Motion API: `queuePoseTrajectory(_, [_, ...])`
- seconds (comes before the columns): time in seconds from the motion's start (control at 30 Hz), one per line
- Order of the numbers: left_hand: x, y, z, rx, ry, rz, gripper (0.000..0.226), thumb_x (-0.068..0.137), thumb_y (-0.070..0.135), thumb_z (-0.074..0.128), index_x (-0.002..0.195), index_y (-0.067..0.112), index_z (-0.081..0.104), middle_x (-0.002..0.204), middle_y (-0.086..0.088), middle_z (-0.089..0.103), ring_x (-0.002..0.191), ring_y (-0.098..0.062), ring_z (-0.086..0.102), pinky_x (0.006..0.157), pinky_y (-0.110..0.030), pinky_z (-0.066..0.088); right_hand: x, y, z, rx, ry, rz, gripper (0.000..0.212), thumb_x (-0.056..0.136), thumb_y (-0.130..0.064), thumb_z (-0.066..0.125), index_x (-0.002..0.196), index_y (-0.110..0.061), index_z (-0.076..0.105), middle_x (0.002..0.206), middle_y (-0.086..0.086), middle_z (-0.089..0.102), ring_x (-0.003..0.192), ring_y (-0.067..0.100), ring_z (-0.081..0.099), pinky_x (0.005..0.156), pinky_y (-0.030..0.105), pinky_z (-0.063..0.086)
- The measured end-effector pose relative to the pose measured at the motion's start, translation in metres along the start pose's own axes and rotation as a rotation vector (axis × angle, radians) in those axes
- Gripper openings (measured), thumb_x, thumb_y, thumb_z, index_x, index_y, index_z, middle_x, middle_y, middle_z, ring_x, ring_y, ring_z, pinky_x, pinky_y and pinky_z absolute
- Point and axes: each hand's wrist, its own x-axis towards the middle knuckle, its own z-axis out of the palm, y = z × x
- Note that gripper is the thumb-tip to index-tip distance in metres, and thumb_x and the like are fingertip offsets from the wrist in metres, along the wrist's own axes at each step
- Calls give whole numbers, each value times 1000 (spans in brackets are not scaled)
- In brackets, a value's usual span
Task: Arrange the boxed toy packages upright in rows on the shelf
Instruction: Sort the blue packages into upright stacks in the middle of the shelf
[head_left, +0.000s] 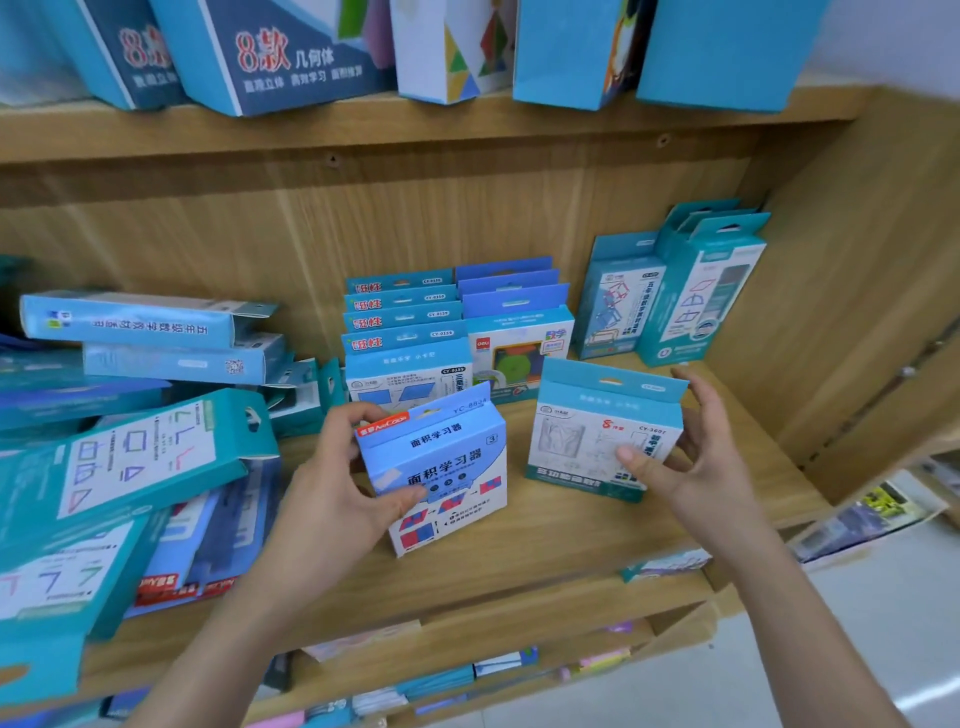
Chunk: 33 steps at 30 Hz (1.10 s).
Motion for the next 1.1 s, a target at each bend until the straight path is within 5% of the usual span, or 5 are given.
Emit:
queuePoseTrajectory(0.17, [-6,3,23,-24,16,-7,58,73,19,80,108,43,41,102,21,67,84,2,66,72,-38,58,4,6,-1,17,102,-42,55,80,-2,69,118,-34,45,111,-3,68,101,9,65,80,28,56])
queuePoseTrajectory(0.4, [-9,19,59,-135,46,18,46,79,10,73,103,37,44,101,18,67,86,7,64,65,-15,53,20,7,-35,116,190,36,36,87,-14,64,118,-25,51,98,-8,68,81,1,66,55,15,52])
queuePoseTrajectory(0.63, [-1,59,77,-515,201,6,38,87,10,58,117,32,53,101,6,72,88,-5,68,65,-15,52,46,30,-54,7,-22,105,21,95,-22,54,112,-33,60,99,-9,73,91,12,70,79,38,56])
queuePoseTrajectory(0.93, [12,80,165,-651,0,-293,18,94,7,53,111,11,56,88,-2,74,73,-16,72,54,-24,54,73,41,-59,-99,-202,83,16,96,-17,52,101,-30,61,94,-10,72,87,10,69,77,32,54])
queuePoseTrajectory(1.1, [20,70,176,-518,77,-361,50,91,16,60,135,19,36,85,-3,72,74,-21,72,62,-34,58,82,49,-66,-331,-226,19,16,95,-21,55,108,-23,63,98,-7,71,91,13,66,76,28,49])
